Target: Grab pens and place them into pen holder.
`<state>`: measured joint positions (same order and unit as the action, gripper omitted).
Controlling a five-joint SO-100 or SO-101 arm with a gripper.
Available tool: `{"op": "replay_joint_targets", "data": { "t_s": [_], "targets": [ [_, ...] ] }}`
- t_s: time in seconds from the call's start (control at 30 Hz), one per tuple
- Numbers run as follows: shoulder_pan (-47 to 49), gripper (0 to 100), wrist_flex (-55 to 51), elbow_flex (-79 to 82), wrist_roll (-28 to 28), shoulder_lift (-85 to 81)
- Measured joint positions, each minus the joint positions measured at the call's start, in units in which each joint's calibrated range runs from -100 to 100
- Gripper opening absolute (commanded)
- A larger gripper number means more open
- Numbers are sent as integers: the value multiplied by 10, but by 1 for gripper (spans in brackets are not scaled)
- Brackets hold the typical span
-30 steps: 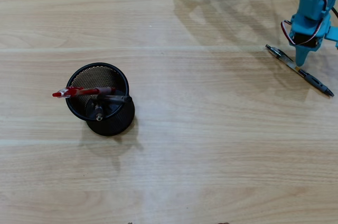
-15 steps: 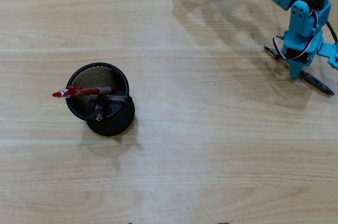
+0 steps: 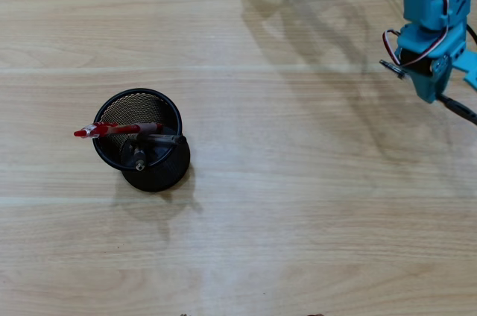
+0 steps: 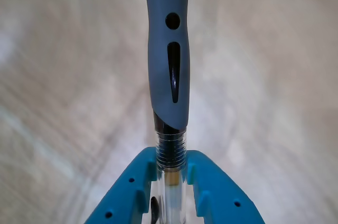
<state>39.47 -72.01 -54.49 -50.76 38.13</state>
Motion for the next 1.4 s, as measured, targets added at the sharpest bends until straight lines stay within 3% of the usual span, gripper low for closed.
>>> {"op": "replay_joint_targets", "data": {
  "t_s": [0.17, 0.5, 0.83, 1.1, 1.3, 1.4],
  "targets": [
    [-112, 2, 152, 115, 33, -190],
    [-386, 2, 616, 652, 42, -549],
    [-462, 2, 662, 743, 31, -543],
    [-514, 2, 796, 746, 31, -425],
    [-541, 2, 810, 720, 31, -345],
    [-542, 7, 810, 720, 31, -331]
  ]
}}
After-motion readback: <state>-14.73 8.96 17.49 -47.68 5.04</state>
